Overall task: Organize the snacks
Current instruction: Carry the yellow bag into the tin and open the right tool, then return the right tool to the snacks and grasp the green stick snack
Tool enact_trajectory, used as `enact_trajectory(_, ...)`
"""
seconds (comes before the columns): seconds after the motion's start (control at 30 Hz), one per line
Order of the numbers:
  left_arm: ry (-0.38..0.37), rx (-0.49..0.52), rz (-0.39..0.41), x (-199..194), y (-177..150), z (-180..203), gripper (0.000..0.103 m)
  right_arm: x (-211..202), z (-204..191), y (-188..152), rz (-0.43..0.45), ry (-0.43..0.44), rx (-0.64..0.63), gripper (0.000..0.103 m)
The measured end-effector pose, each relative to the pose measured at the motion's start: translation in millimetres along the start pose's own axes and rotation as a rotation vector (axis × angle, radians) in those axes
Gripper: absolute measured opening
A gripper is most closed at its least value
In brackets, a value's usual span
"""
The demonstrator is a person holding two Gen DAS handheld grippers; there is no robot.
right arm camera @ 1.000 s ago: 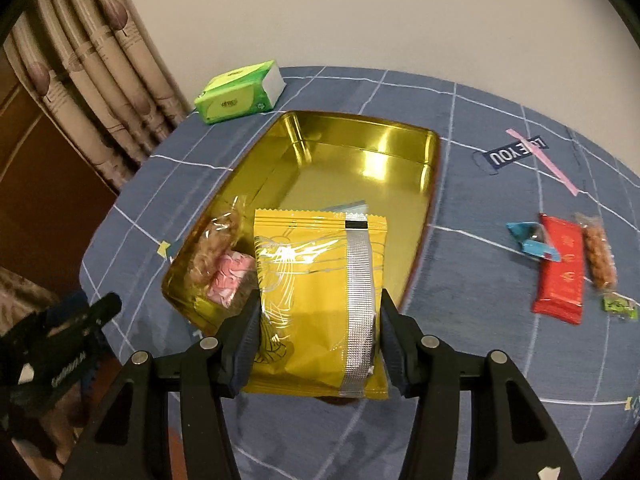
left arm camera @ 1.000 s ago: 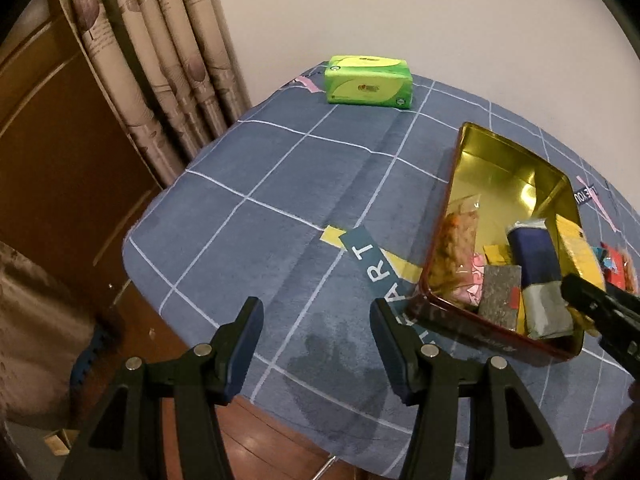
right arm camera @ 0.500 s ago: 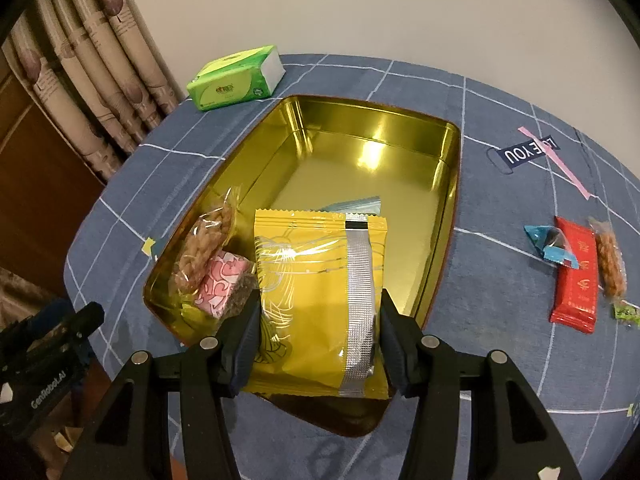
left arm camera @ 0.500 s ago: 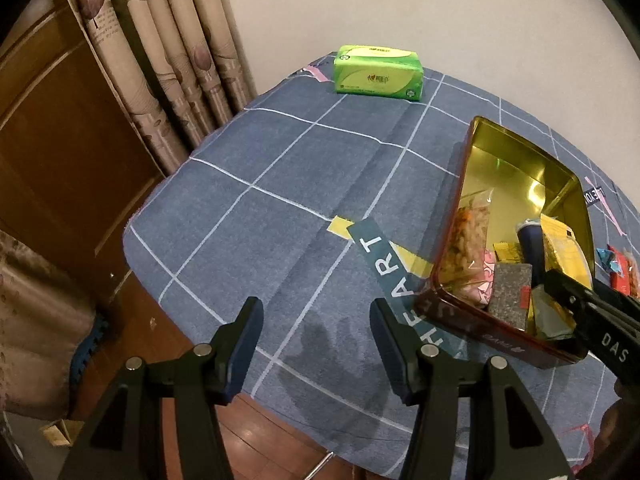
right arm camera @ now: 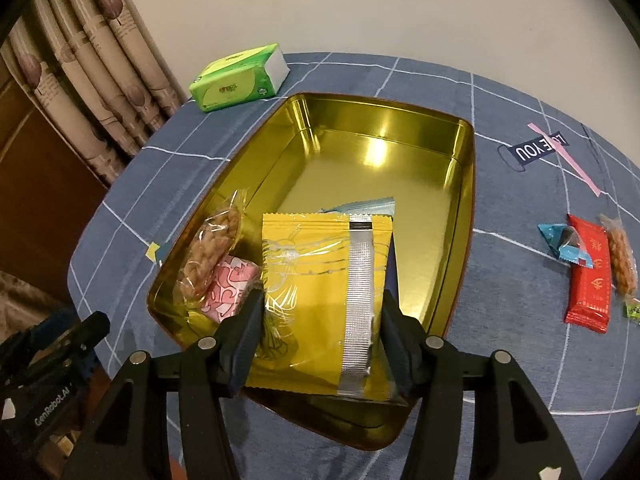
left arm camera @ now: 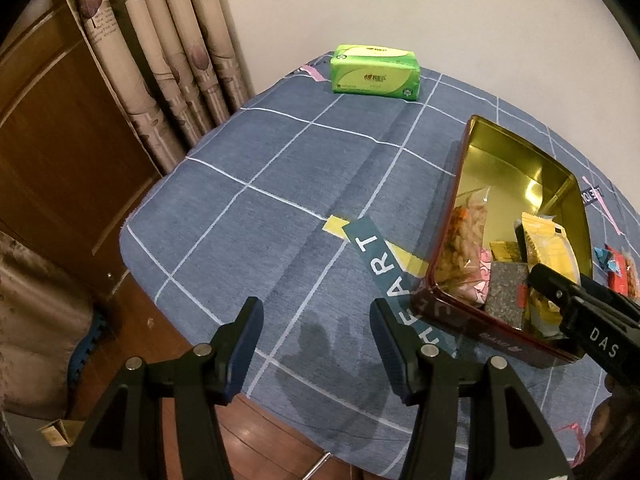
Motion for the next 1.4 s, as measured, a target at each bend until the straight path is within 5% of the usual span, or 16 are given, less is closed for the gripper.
enact_trajectory(0.9,-0.001,0.03,0.008,-2,0,7,0.057,-25,-2,-13,0.009,0.057,-0.049,0.063)
enact_trajectory(1.17,0.006,0.04,0.012,-2,-1,9,0.057,-62,46,-15,0.073,0.024,-0.061,0.063)
enact_trajectory(1.4,0.016,0.066,0.017,-3,-3,15,0.057,-85,144,-20,0.105,-0.118,-0.02,0.063)
Point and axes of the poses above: each gripper's, at about its wrist camera, not at the fingertips, and x roughly the way its jaws point, z to its right, y to its top, the point moved 6 cm from there along x, roughly the way its jaws point, and after that the axes turned 2 degrees about z, right-handed, at the moved point
